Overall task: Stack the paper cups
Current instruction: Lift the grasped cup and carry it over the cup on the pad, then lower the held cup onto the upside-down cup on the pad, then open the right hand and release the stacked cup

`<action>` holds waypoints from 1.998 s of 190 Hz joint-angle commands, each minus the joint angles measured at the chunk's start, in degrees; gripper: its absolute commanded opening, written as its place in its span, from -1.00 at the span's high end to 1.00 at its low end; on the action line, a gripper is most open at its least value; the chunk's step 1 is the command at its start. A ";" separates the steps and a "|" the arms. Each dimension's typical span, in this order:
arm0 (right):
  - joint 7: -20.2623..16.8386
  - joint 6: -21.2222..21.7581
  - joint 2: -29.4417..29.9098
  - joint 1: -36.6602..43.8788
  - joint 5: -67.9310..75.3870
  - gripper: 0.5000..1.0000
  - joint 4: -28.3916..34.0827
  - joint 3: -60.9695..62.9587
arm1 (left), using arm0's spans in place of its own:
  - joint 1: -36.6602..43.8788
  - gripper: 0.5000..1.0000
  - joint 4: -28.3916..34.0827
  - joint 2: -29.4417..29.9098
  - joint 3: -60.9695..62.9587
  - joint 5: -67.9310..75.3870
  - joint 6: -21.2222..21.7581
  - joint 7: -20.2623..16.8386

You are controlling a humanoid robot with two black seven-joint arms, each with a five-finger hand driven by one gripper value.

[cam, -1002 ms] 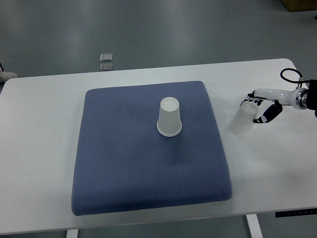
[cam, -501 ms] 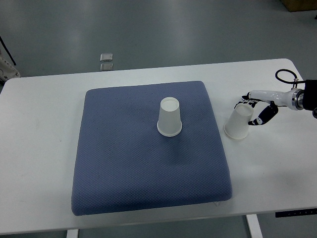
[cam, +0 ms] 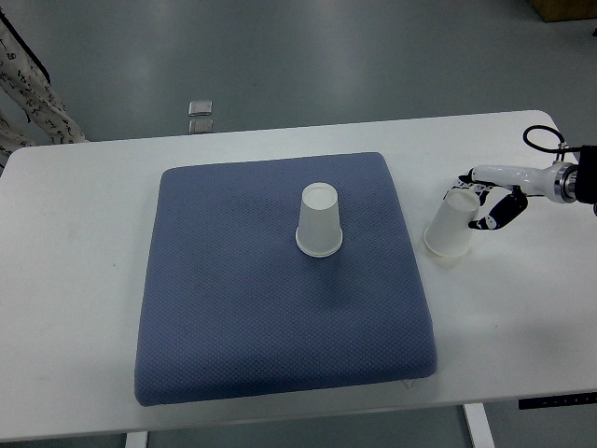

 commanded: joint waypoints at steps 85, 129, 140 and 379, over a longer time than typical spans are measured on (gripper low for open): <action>0.96 7.74 -1.91 12.82 7.36 0.63 1.48 4.66 | 0.00 -1.00 0.00 0.00 0.00 0.00 0.00 0.00; 0.61 9.05 6.97 16.77 7.27 0.61 1.57 4.30 | 0.00 -1.00 0.00 0.00 0.00 0.00 0.00 0.00; 0.52 10.02 8.63 18.27 7.35 0.60 1.66 3.69 | 0.00 -1.00 0.00 0.00 0.00 0.00 0.00 0.00; 0.52 12.57 13.74 18.71 4.72 -0.67 3.41 -0.71 | 0.00 -1.00 0.00 0.00 0.00 0.00 0.00 0.00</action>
